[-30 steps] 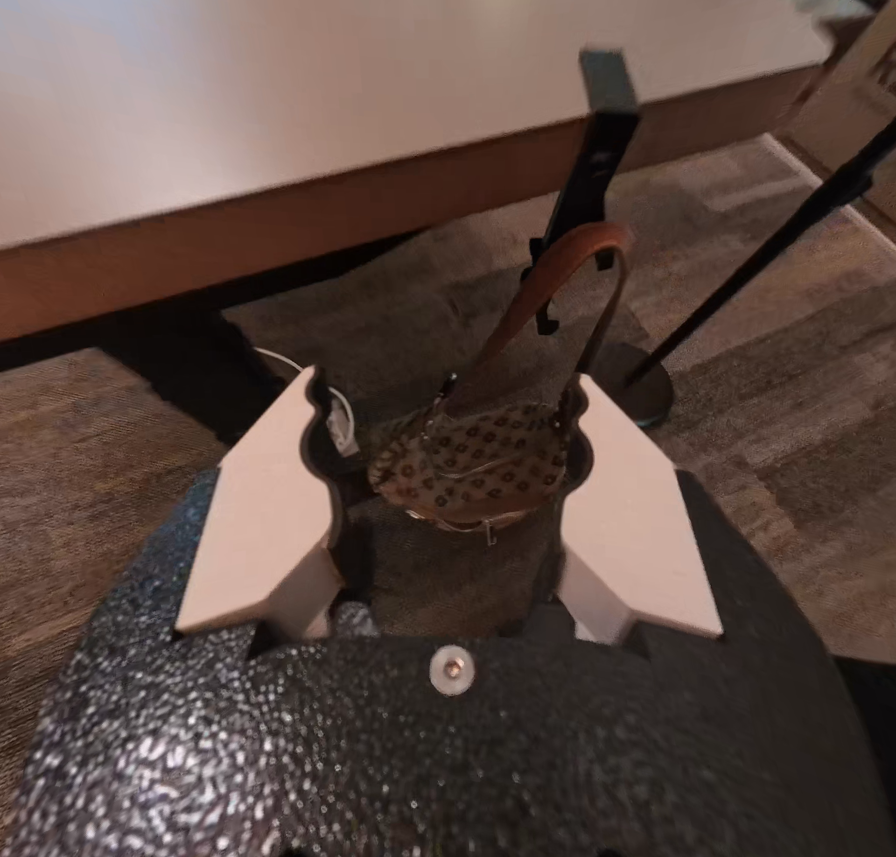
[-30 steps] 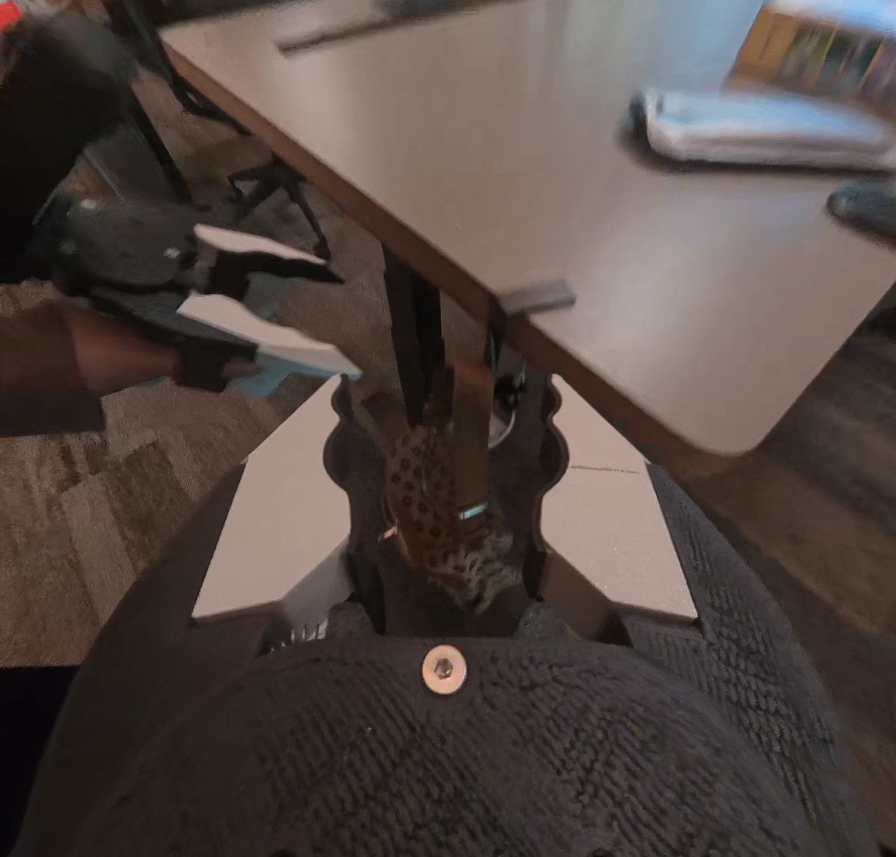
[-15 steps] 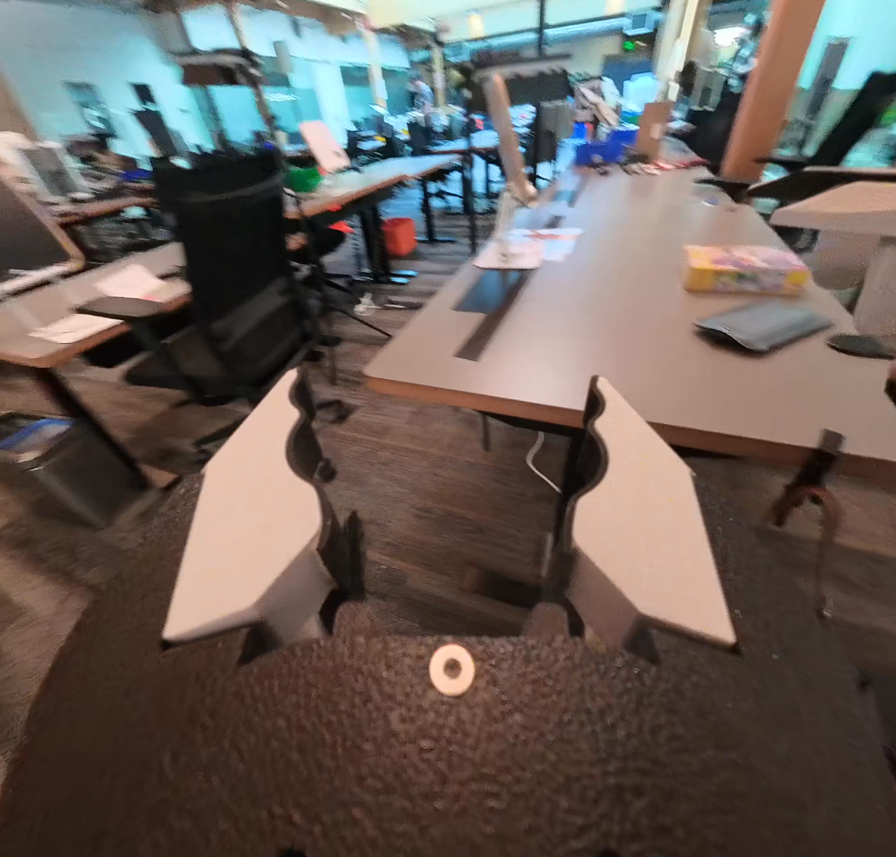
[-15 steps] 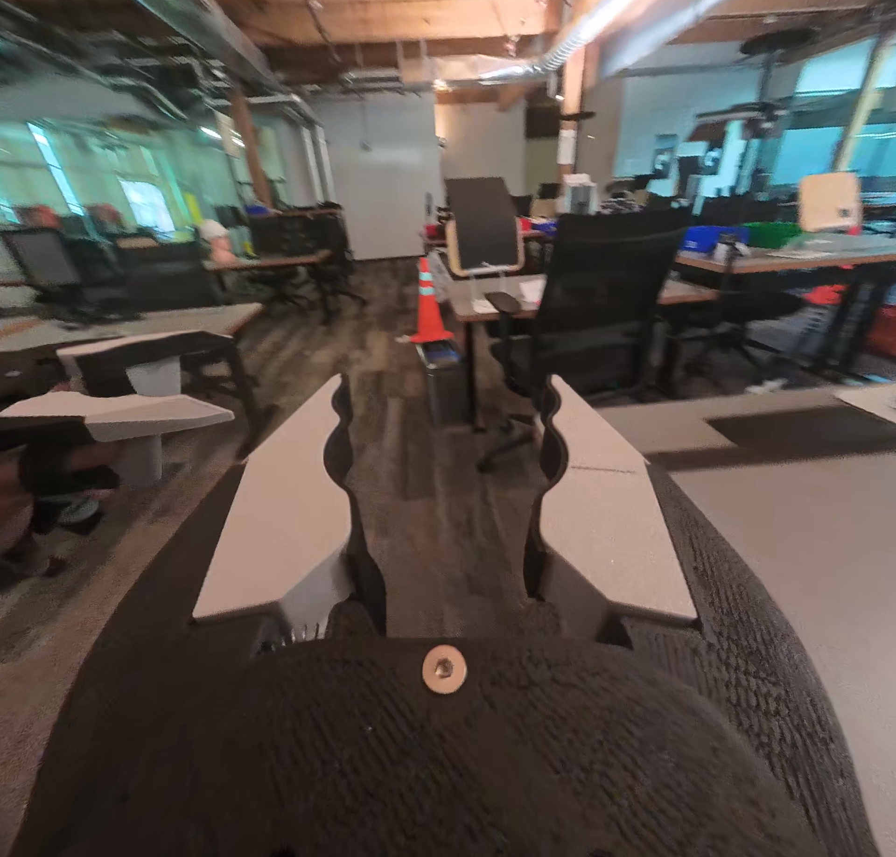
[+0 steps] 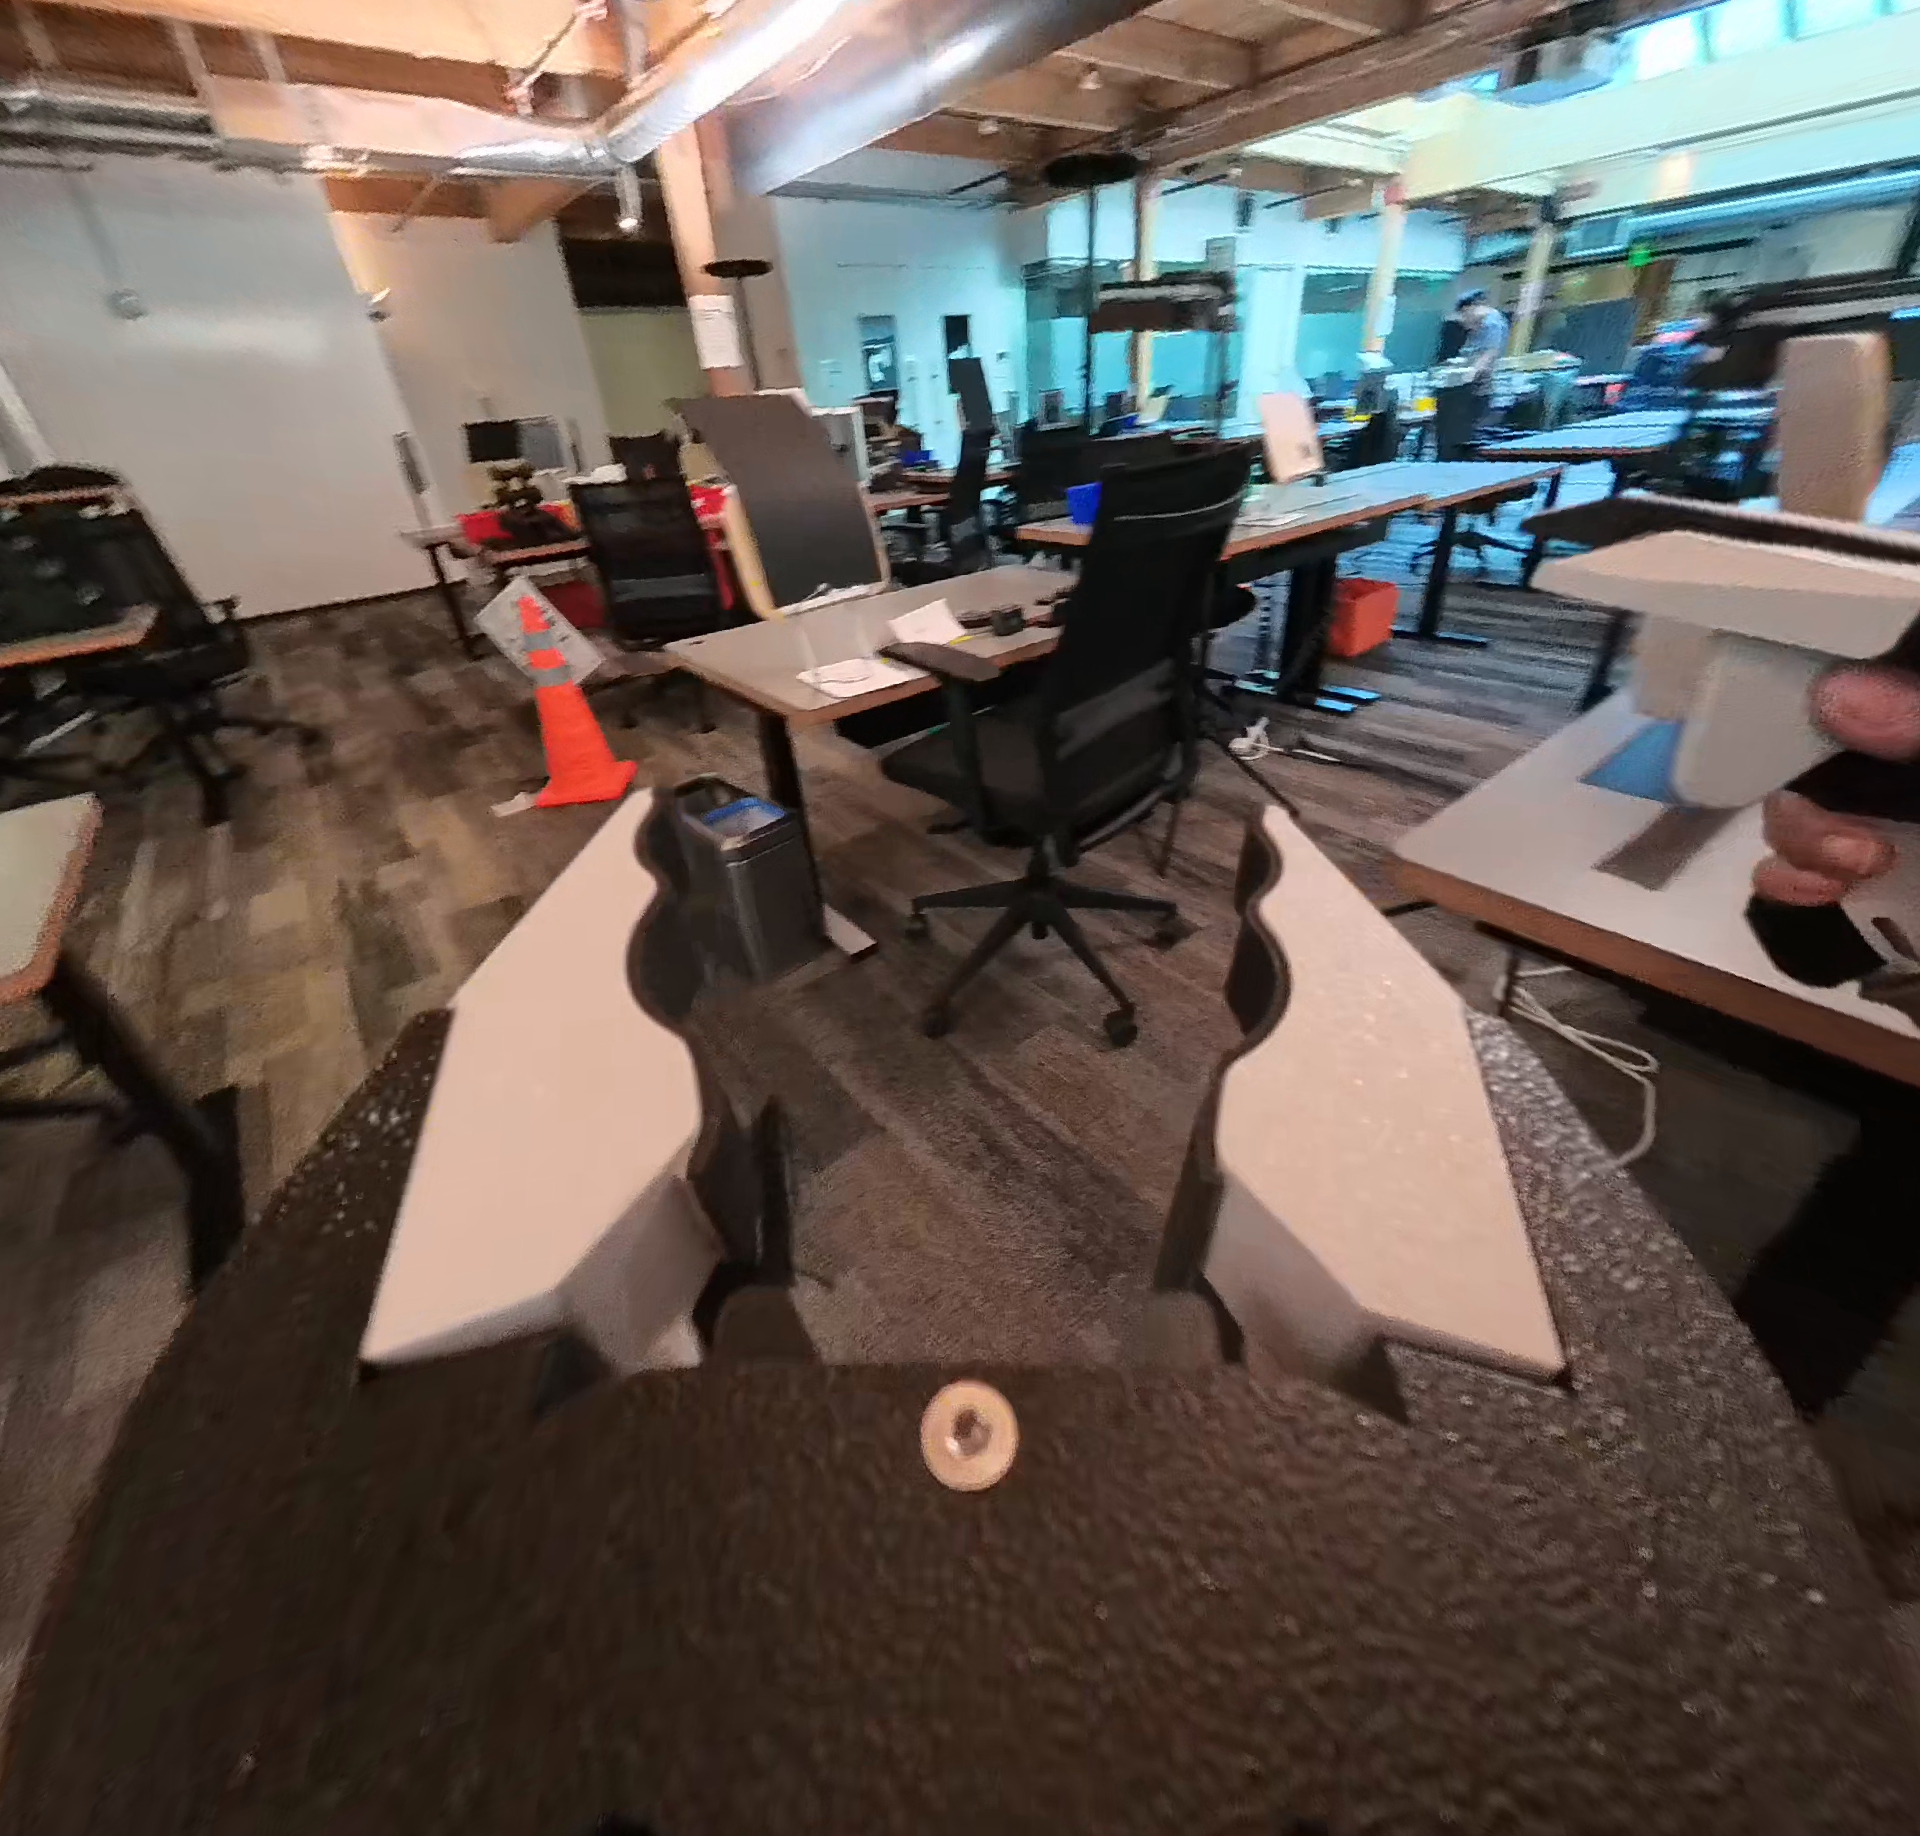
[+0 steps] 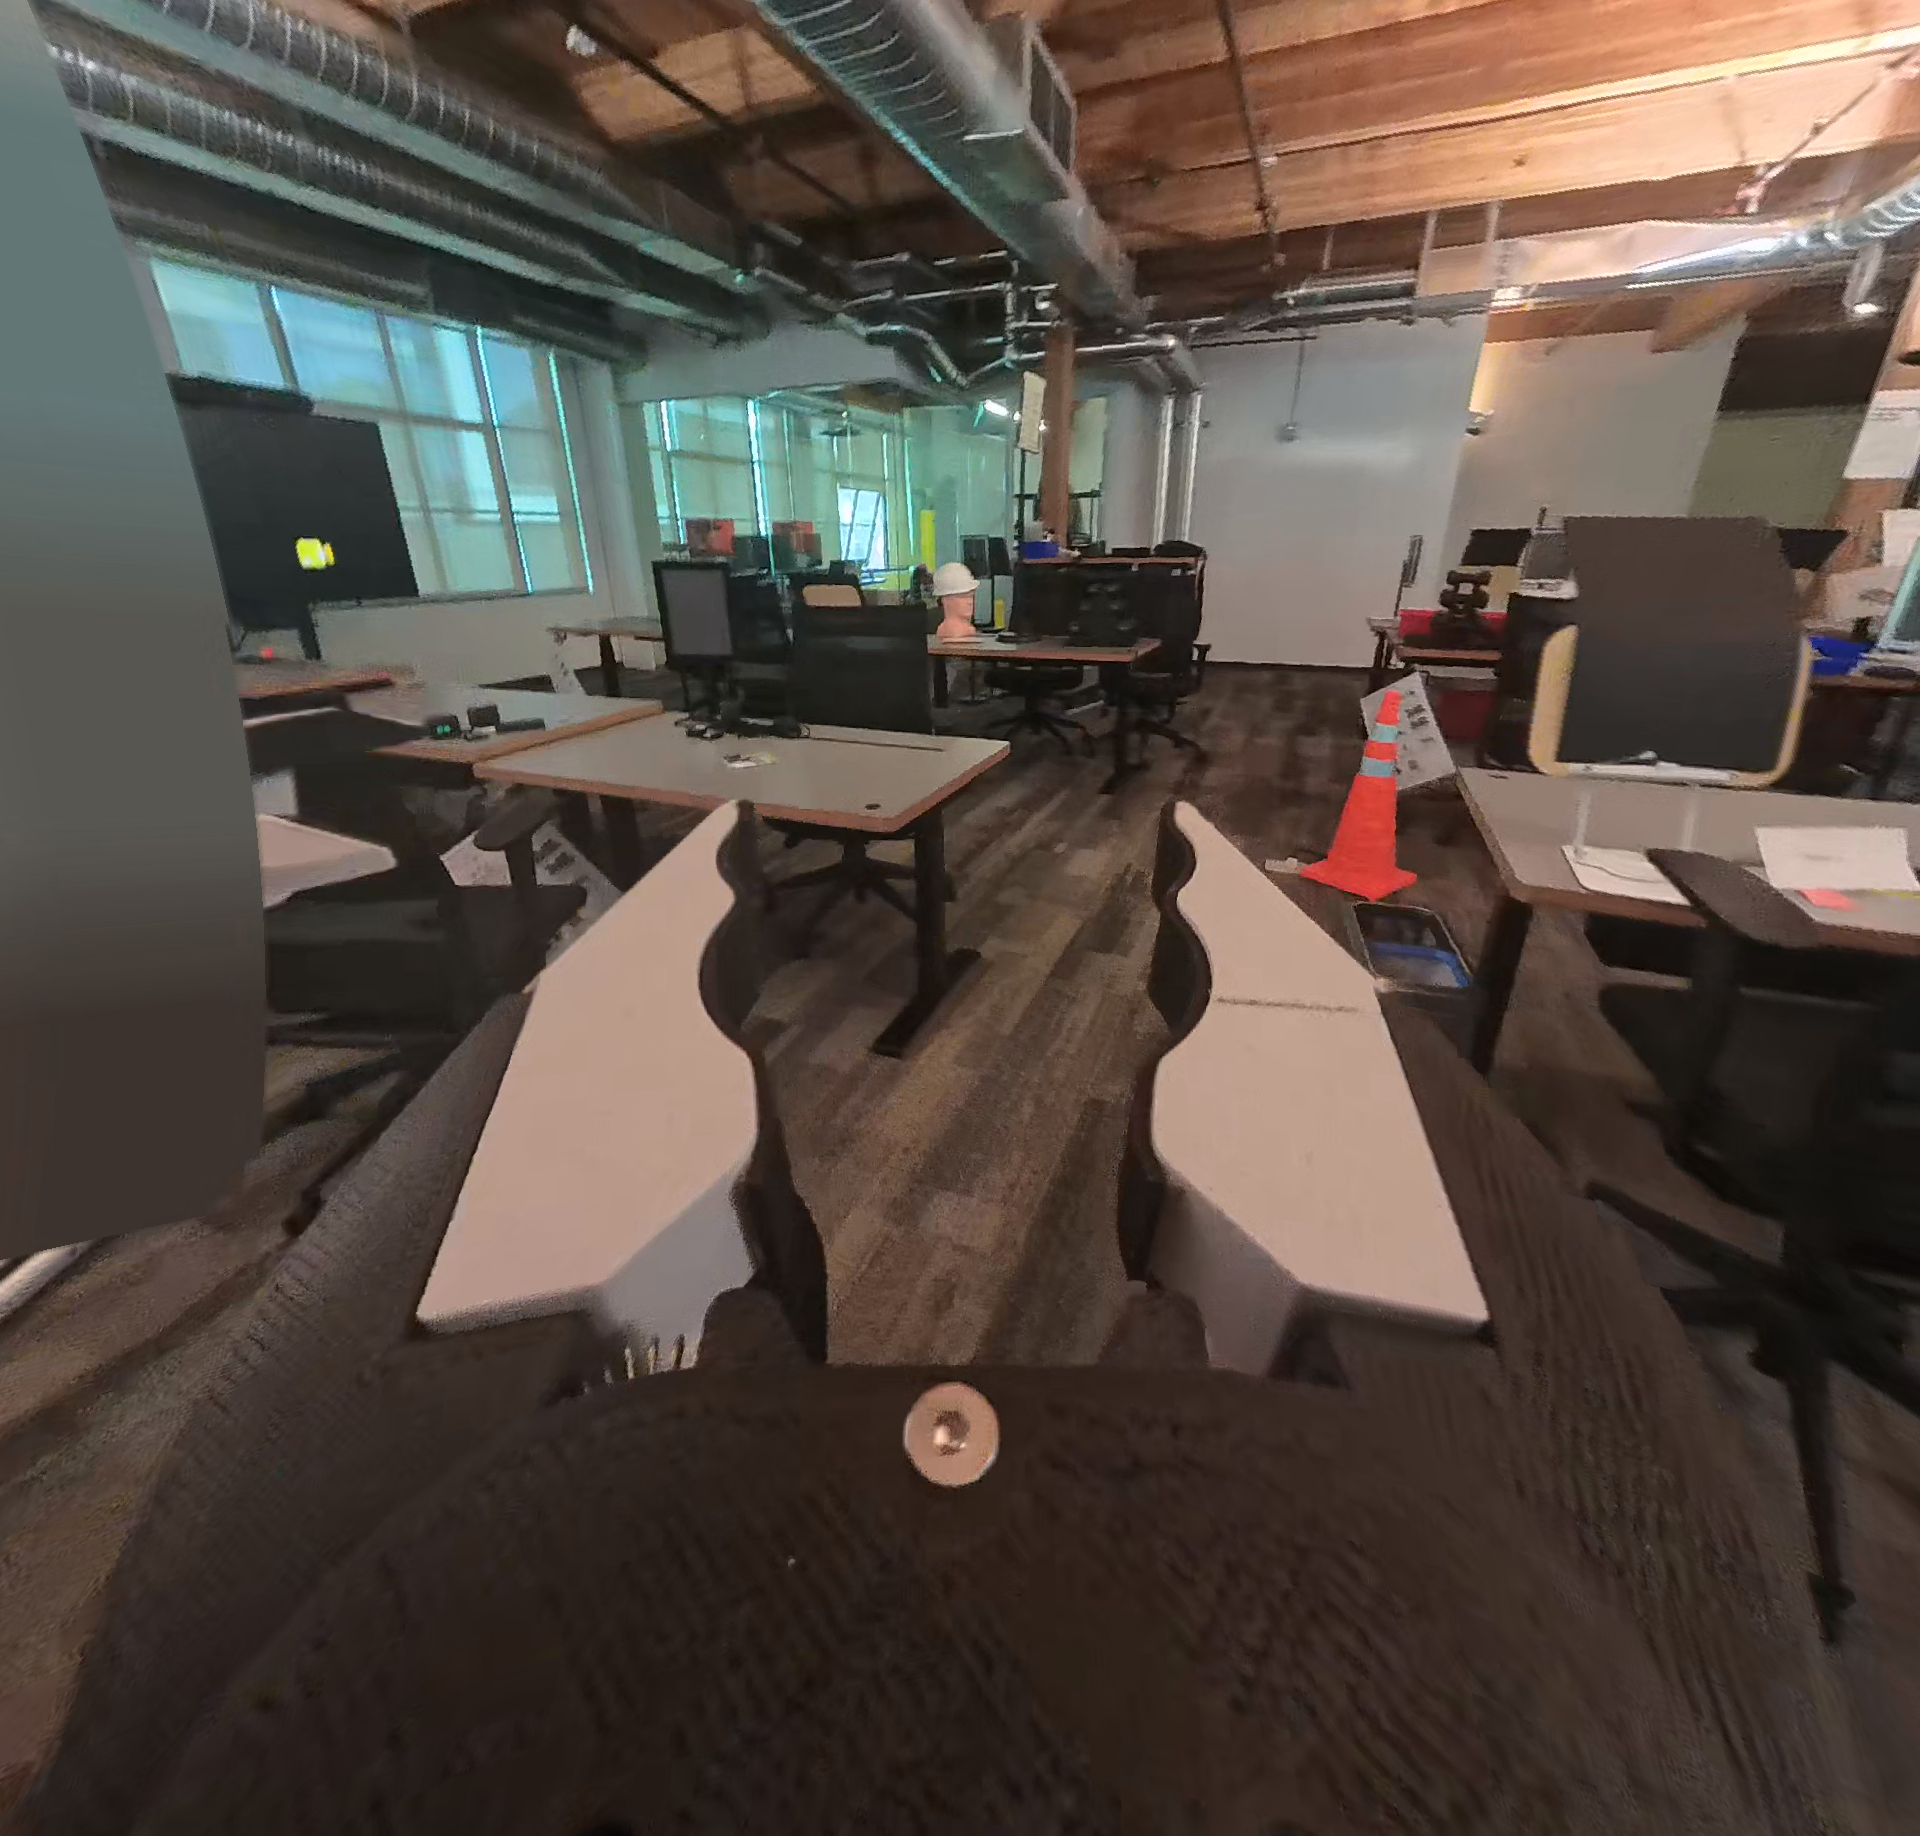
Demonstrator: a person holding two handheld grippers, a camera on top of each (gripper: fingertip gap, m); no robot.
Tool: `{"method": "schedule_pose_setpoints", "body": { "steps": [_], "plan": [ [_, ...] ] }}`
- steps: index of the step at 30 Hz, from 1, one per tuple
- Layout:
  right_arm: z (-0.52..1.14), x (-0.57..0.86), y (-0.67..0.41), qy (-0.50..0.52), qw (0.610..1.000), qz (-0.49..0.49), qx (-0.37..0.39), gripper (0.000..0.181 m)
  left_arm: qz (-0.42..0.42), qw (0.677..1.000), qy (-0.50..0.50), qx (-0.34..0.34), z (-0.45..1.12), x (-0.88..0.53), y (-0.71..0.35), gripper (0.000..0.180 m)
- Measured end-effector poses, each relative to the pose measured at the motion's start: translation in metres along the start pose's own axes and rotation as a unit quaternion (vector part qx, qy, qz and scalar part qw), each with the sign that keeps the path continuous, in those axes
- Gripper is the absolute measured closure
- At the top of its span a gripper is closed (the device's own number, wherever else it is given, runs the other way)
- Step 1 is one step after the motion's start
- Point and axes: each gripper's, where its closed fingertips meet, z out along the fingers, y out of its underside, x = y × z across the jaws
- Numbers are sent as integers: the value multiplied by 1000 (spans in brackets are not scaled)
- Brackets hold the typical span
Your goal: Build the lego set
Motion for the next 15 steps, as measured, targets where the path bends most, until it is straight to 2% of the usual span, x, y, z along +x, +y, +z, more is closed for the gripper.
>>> {"method": "schedule_pose_setpoints", "body": {
  "steps": [5,15],
  "plan": [
    [84,8,25,-17,1000,-2,-3,107,-12,999,-39,-15,32,-72,27,76],
    [323,71,85,-60,998,5,13,109,-32,995,-89,12,215,-249,53,77]
  ]
}}
